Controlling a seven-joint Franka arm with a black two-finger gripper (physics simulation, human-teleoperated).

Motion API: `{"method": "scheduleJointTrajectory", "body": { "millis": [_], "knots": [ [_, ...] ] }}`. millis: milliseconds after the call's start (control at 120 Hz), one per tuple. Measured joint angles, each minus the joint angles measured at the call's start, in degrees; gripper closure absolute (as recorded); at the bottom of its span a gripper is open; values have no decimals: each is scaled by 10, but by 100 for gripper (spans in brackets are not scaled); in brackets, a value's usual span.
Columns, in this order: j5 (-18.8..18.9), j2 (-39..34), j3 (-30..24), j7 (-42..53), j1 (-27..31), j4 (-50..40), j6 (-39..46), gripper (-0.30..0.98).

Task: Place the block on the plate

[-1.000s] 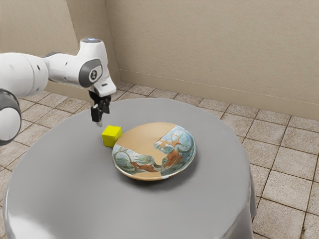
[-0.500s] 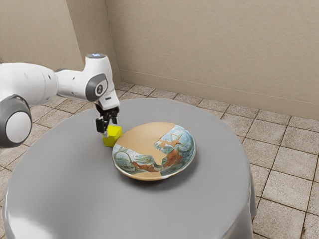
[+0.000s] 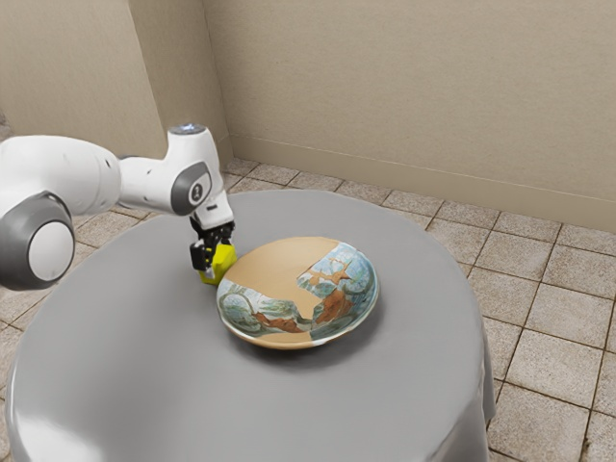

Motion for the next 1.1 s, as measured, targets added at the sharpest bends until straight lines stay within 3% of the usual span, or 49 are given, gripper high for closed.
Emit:
{"method": "scheduleJointTrajectory", "body": {
  "millis": [67, 175, 250, 500, 783, 1100],
  "knots": [
    [-1, 1, 0, 2, 0, 0, 3, 2],
    [-1, 2, 0, 4, 0, 0, 7, 25],
    [-1, 1, 0, 6, 0, 0, 10, 30],
    [1, -20, 0, 10, 0, -5, 15, 27],
    [0, -114, 0, 12, -6, -61, 9, 27],
    [-5, -217, 0, 12, -72, -162, 7, 27]
  ]
}}
